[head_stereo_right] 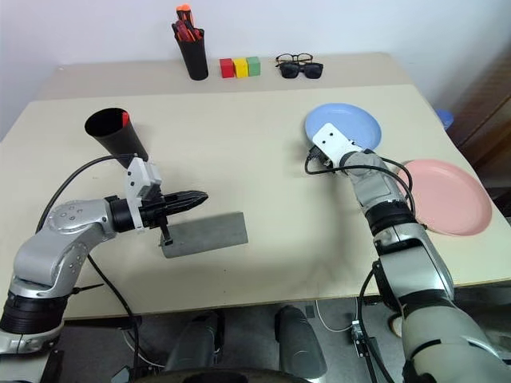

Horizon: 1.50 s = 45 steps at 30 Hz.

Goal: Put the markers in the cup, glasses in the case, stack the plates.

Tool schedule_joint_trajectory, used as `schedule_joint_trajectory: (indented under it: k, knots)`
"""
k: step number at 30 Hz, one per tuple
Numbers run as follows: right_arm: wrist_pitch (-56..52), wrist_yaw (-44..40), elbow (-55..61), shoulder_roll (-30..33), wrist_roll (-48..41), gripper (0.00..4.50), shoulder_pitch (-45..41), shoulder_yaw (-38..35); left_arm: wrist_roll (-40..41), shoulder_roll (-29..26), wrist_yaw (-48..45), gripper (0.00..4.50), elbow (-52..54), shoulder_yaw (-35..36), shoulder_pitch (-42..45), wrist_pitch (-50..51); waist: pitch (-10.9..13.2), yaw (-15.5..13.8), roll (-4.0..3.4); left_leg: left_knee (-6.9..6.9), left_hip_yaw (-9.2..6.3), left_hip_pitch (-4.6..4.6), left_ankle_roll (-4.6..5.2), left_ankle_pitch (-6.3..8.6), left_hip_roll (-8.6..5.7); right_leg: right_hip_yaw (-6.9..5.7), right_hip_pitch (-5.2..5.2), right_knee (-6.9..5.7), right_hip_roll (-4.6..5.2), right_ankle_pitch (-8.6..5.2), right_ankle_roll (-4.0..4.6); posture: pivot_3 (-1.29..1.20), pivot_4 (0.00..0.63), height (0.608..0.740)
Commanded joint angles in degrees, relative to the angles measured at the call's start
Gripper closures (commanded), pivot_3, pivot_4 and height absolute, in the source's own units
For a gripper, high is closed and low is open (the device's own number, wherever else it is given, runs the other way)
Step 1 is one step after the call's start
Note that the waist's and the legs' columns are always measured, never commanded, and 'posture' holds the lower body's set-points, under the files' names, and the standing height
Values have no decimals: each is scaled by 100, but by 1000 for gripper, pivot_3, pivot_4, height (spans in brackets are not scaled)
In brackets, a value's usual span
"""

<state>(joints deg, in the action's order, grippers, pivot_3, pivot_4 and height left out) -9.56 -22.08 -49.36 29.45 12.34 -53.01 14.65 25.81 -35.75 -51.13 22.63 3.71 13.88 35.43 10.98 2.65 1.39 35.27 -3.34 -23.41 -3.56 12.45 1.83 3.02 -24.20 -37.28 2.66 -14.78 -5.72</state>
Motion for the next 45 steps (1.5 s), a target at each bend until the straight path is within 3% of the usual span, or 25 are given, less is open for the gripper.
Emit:
schedule_joint_trajectory:
  k: [1,2,5,8,15,18,21,26,31,35,42,45]
  knots:
    - [349,-12,-57,24,114,4046,-197,-69,102,-69,81,4500,187,130,-104,-97,2,-4,-3,0,0,0,0,0,0,0,0,0,0,0,0,0,150,740]
    - [407,-6,27,69,165,4472,-153,-62,104,-65,99,4500,198,120,-129,-117,2,-4,-4,0,0,0,0,0,0,0,0,0,0,0,0,0,150,740]
    - [476,-18,751,334,268,4472,206,-131,116,94,243,4500,189,105,-131,-249,3,-17,-4,0,0,-1,0,0,0,0,0,0,0,0,0,0,150,740]
    - [64,-197,2240,804,222,4472,955,-472,-15,383,491,4500,4,-46,71,-459,4,-69,-7,0,-1,-4,0,0,-1,-1,0,3,2,0,-1,0,150,740]
    - [-1979,-801,5859,1932,181,4472,3387,-2033,-120,853,375,4500,-486,-694,482,-758,1,-201,-20,3,-3,-5,0,0,-3,-3,2,3,1,-1,-1,0,150,740]
    - [-2636,-954,6654,2087,209,4472,4196,-2521,-294,940,234,4500,-873,-961,762,-970,-2,-186,-23,7,-2,-2,1,0,-3,-2,8,3,0,-1,-1,0,150,740]
    - [-2920,-990,6902,2150,288,3542,4541,-2548,-434,1049,123,4500,-1284,-1116,960,-1262,-6,-98,-30,13,3,6,1,1,-2,6,12,4,-4,-2,-1,0,150,740]
    - [-3155,-1053,6998,1650,-132,1064,4162,-2282,-569,1076,29,4500,-1720,-1088,935,-1691,-9,23,-36,12,0,14,1,1,2,7,17,2,-12,-3,0,0,150,740]
    - [-3352,-1096,6453,1013,-494,1064,3814,-1917,-613,914,101,4500,-1639,-874,529,-1918,-9,-16,-37,10,-2,11,2,0,2,6,18,2,-9,-3,0,0,150,740]
    - [-3015,-705,5669,989,-223,1064,3629,-1628,-554,870,230,4500,-1366,-773,280,-1852,-9,-91,-36,15,-2,3,2,0,-4,1,19,7,3,-2,-2,0,150,740]
    - [-2629,-453,5652,1240,106,4452,3630,-1493,-504,836,379,4500,-999,-766,235,-1546,-9,-159,-36,22,0,4,3,1,-4,1,23,9,1,-2,-3,0,150,740]
    - [-2704,-401,6055,1398,248,4452,3696,-1618,-477,824,353,4500,-997,-780,316,-1446,-9,-160,-37,22,-1,4,3,1,-4,2,23,9,1,-2,-3,0,150,740]
